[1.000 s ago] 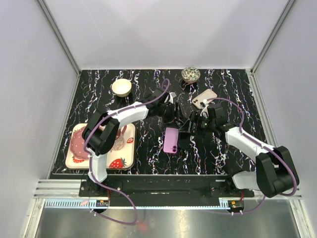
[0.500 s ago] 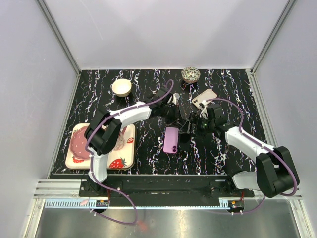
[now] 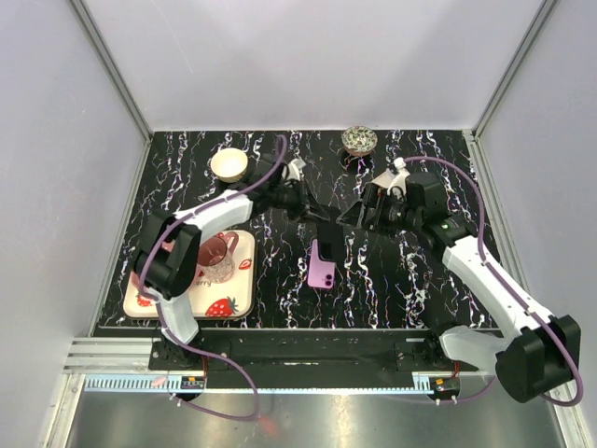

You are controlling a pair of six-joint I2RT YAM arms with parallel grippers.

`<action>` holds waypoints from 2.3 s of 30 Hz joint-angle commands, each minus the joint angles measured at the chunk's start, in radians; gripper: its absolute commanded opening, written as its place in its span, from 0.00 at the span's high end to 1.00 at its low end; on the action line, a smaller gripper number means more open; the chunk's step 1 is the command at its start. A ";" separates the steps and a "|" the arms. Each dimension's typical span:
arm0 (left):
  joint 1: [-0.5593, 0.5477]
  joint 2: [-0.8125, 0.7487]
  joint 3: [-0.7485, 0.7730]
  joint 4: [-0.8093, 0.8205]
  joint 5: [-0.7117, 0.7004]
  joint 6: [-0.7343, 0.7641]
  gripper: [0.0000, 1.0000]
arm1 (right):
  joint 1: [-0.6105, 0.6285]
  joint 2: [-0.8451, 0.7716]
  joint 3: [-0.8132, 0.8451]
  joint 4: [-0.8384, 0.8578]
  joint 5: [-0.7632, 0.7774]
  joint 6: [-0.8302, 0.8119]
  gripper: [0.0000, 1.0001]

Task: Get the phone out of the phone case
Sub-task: Pick up the phone at the center of the board, then remove the phone case from the phone.

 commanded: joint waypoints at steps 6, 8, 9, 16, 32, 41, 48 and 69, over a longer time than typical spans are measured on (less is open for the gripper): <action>0.187 -0.270 -0.221 0.665 0.234 -0.324 1.00 | 0.005 -0.144 -0.098 0.216 -0.047 0.196 0.03; 0.225 -0.293 -0.273 0.776 0.258 -0.438 1.00 | 0.008 -0.155 -0.138 0.354 -0.077 0.288 0.06; 0.236 -0.298 -0.289 0.900 0.264 -0.482 1.00 | 0.006 -0.158 -0.179 0.423 -0.093 0.323 0.08; 0.262 -0.254 -0.378 1.333 0.258 -0.801 1.00 | 0.011 -0.124 -0.283 0.801 -0.157 0.534 0.22; 0.264 -0.217 -0.387 1.380 0.244 -0.810 1.00 | 0.071 -0.062 -0.281 0.919 -0.191 0.586 0.42; 0.264 -0.227 -0.382 1.321 0.243 -0.772 1.00 | 0.105 -0.051 -0.289 0.962 -0.194 0.615 0.67; 0.264 -0.230 -0.385 1.311 0.237 -0.763 1.00 | 0.115 -0.066 -0.310 0.980 -0.166 0.652 1.00; 0.262 -0.335 -0.460 1.435 0.096 -0.790 1.00 | 0.126 0.294 -0.468 1.930 0.130 1.286 1.00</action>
